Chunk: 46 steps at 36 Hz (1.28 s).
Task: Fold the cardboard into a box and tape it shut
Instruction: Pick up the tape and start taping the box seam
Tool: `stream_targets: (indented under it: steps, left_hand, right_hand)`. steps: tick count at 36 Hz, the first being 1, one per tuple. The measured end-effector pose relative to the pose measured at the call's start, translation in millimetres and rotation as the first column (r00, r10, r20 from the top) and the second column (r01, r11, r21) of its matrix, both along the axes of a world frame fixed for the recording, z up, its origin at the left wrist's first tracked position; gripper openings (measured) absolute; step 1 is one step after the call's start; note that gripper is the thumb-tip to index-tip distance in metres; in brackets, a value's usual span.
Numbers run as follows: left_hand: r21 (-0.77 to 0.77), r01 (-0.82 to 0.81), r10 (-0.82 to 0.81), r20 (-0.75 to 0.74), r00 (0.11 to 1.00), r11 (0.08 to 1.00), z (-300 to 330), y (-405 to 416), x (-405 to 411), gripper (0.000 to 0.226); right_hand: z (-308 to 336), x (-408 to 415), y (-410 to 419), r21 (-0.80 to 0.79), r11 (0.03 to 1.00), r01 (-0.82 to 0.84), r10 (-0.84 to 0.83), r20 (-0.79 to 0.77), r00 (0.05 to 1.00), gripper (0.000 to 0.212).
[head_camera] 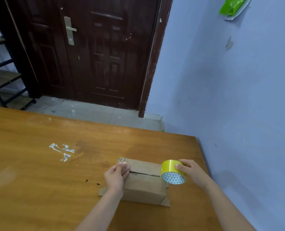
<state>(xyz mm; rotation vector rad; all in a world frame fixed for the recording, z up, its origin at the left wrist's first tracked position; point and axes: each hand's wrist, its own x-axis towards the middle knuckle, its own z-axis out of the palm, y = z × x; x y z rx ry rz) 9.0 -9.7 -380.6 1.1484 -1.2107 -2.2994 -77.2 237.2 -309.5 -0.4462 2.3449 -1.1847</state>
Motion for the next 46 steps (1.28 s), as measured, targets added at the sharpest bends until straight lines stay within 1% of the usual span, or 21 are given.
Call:
stream_targets:
  steps: [2, 4, 7, 9, 11, 13, 16, 18, 21, 22, 24, 28, 30, 32, 36, 41, 42, 44, 46]
  left_hand:
    - [-0.018, 0.002, -0.002, -0.006, 1.000, 1.000, 2, 4, 0, 0.025]
    - [-0.016, -0.013, 0.013, -0.014, 1.000, 1.000, 4, 3, 1, 0.025]
    - [-0.036, -0.059, 0.058, -0.033, 0.998, 0.998, 6, -10, 3, 0.029]
    - [-0.077, -0.020, 0.015, -0.064, 0.998, 0.997, 7, -19, 4, 0.030]
    - [-0.085, 0.012, -0.019, -0.084, 0.996, 0.996, 8, -22, 4, 0.030]
    - [-0.061, 0.020, -0.025, -0.085, 0.996, 0.998, 7, -22, 4, 0.029]
    - [0.016, 0.014, -0.013, -0.082, 0.997, 1.000, 2, -26, 5, 0.027]
    - [0.059, 0.041, -0.037, -0.071, 0.997, 0.997, -1, -29, 8, 0.025]
    - [0.126, 0.075, -0.066, -0.073, 0.995, 0.989, -4, -28, 13, 0.027]
    - [0.149, 0.079, -0.067, -0.084, 0.994, 0.986, -4, -28, 14, 0.027]
    - [0.196, 0.078, -0.055, -0.117, 0.992, 0.978, -2, -29, 16, 0.026]
    - [0.295, 0.056, -0.011, -0.150, 0.989, 0.954, -1, -33, 15, 0.021]
    - [0.306, 0.059, -0.012, -0.153, 0.988, 0.950, 0, -33, 15, 0.020]
    - [0.304, 0.058, -0.013, -0.148, 0.989, 0.951, -1, -33, 15, 0.020]
    - [0.293, 0.062, -0.024, -0.132, 0.991, 0.954, -3, -34, 15, 0.022]
    - [0.287, 0.067, -0.031, -0.127, 0.991, 0.955, -3, -34, 14, 0.023]
    - [0.289, 0.068, -0.032, -0.129, 0.991, 0.955, -3, -34, 13, 0.024]
    - [0.286, 0.076, -0.039, -0.131, 0.991, 0.955, -4, -34, 13, 0.025]
    - [0.282, 0.077, -0.041, -0.131, 0.990, 0.956, -5, -34, 12, 0.025]
  right_hand:
    - [1, 0, 0, 0.017, 1.000, 0.011, -0.010, -0.007, 1.000, 0.047]
    - [1, -1, 5, 0.046, 0.999, 0.026, -0.025, -0.031, 0.999, 0.038]
    - [-5, -5, 23, 0.166, 0.985, 0.053, -0.035, -0.107, 0.994, 0.027]
    - [-7, -4, 34, 0.201, 0.978, 0.058, -0.038, -0.100, 0.994, 0.024]
    - [-6, -3, 37, 0.195, 0.978, 0.069, -0.047, -0.116, 0.992, 0.031]
    - [-4, -3, 33, 0.190, 0.977, 0.100, -0.073, -0.143, 0.987, 0.034]
    - [-3, 0, 24, 0.234, 0.969, 0.075, -0.043, -0.139, 0.989, 0.040]
    - [-5, 1, 20, 0.265, 0.962, 0.071, -0.037, -0.129, 0.991, 0.043]
    - [-9, 1, 17, 0.318, 0.944, 0.091, -0.049, -0.138, 0.989, 0.063]
    - [-10, 1, 16, 0.334, 0.938, 0.088, -0.045, -0.136, 0.990, 0.067]
    - [-11, 2, 13, 0.353, 0.932, 0.082, -0.045, -0.113, 0.993, 0.068]
    - [-15, 1, 6, 0.397, 0.916, 0.061, -0.033, -0.076, 0.997, 0.060]
    - [-18, -1, 4, 0.436, 0.898, 0.054, -0.022, -0.079, 0.997, 0.058]
    - [-20, -2, 3, 0.478, 0.877, 0.049, -0.013, -0.077, 0.997, 0.064]
    - [-23, -3, 1, 0.529, 0.848, 0.023, 0.014, -0.066, 0.998, 0.068]
    - [-26, -4, 1, 0.546, 0.838, 0.001, 0.035, -0.055, 0.998, 0.060]
    - [-27, -4, 0, 0.551, 0.835, 0.002, 0.038, -0.061, 0.997, 0.056]
    - [-29, -5, 0, 0.568, 0.823, 0.004, 0.045, -0.072, 0.996, 0.042]
    - [-32, -6, 0, 0.588, 0.809, 0.001, 0.061, -0.086, 0.994, 0.037]
